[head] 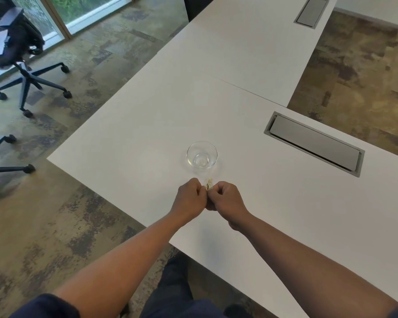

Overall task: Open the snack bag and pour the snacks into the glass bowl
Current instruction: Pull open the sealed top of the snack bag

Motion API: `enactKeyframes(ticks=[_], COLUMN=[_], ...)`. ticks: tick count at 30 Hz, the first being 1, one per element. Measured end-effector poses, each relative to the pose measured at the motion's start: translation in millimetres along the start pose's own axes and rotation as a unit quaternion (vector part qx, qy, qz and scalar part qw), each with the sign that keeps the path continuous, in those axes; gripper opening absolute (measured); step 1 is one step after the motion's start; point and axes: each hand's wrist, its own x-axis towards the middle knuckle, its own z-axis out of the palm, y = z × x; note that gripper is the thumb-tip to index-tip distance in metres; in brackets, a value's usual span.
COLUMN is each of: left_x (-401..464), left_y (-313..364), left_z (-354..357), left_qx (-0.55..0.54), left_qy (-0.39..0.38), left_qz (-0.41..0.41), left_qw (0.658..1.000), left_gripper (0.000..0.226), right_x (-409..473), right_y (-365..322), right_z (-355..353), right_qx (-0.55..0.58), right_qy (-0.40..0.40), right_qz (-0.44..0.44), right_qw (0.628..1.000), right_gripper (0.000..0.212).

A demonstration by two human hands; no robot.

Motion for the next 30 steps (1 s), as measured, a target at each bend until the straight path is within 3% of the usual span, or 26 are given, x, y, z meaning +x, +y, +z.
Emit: enactKeyframes(ticks=[4, 7, 13, 20, 25, 30], left_x=[6.2, 11.2, 18.9, 19.9, 15.9, 14.9], left_y=[2.8, 8.4, 8.3, 11.4, 13.7, 15.8], left_z=[-11.4, -16.4, -16.2, -14.1, -9.5, -9.7], left_qx=[0.019, 0.092, 0.154, 0.127, 0.090, 0.077], left_qy=[-0.037, -0.041, -0.013, 0.050, 0.048, 0.032], left_qz=[-0.022, -0.026, -0.017, -0.005, -0.001, 0.009], left_qw=[0.999, 0.995, 0.988, 0.991, 0.995, 0.996], left_gripper=[0.015, 0.021, 0.029, 0.004, 0.005, 0.007], right_x=[0.1, 0.2, -0.5, 6.4, 11.1, 11.9], right_y=[1.9, 2.6, 6.7, 7.6, 7.0, 5.8], right_z=[-3.0, -2.8, -0.3, -13.1, -18.9, -14.9], right_qx=[-0.070, -0.145, -0.168, -0.242, -0.303, -0.306], right_qy=[0.013, 0.037, 0.047, 0.090, 0.074, 0.037], right_qz=[0.006, 0.007, 0.002, 0.036, 0.049, 0.023], right_qw=[0.997, 0.989, 0.985, 0.966, 0.949, 0.951], right_gripper=[0.013, 0.021, 0.029, 0.028, 0.023, 0.039])
